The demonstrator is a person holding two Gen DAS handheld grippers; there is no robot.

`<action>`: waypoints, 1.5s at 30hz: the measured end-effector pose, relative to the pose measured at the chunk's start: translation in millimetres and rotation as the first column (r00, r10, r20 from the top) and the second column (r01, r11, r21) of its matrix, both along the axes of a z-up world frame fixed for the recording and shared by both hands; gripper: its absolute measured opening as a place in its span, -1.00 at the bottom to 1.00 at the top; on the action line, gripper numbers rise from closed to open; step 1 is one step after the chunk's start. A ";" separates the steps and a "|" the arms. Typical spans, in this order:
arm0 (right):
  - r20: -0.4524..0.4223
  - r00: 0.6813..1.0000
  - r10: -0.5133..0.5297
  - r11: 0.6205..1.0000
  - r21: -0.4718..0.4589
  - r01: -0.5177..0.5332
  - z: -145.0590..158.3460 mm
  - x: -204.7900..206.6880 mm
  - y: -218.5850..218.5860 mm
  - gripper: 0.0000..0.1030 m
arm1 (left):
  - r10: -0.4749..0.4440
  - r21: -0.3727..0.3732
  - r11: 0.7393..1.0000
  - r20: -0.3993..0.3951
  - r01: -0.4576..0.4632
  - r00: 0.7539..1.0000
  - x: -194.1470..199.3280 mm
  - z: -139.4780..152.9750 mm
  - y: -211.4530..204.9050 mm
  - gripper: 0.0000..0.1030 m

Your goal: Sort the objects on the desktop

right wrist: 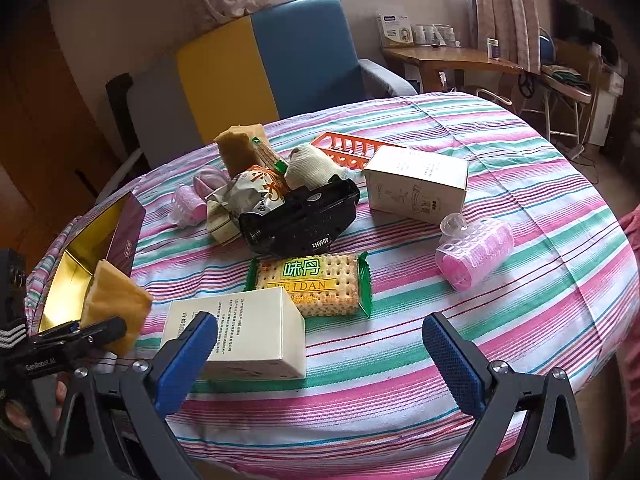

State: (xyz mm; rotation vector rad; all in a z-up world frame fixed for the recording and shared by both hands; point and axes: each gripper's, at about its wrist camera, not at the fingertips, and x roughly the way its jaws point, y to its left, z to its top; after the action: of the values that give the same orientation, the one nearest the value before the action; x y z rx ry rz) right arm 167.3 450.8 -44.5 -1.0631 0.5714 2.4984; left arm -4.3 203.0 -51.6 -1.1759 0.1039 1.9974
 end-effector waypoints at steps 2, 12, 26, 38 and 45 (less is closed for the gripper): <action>-0.010 1.000 0.005 1.000 0.010 -0.005 1.6 0.2 -1.7 1.00 | -0.026 0.048 0.998 -0.038 0.027 0.999 9.1 15.6 -2.8 0.55; -0.126 0.988 0.088 0.996 0.024 -0.086 25.6 2.4 -14.5 1.00 | -0.085 0.186 0.976 -0.151 0.112 0.985 33.3 66.5 -8.7 0.55; -0.171 0.836 0.522 0.851 0.029 -0.525 86.4 -59.9 -93.4 1.00 | -0.139 0.068 0.985 -0.204 0.156 0.969 37.7 40.2 -1.9 0.57; 0.035 0.948 0.316 0.943 0.101 -0.318 51.4 -96.8 -63.1 1.00 | -0.091 0.070 0.992 -0.140 0.101 0.986 7.9 23.8 -0.9 0.57; -0.026 0.961 0.274 0.962 -0.001 -0.275 42.2 -51.1 -39.8 1.00 | -0.052 0.028 0.998 -0.098 0.055 0.994 12.4 -10.3 7.4 0.56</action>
State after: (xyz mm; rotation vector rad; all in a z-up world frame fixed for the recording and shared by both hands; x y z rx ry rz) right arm 116.2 411.0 -2.4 -1.1852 0.4640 2.7525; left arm 8.2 210.4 -61.8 -1.0462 0.1516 2.0014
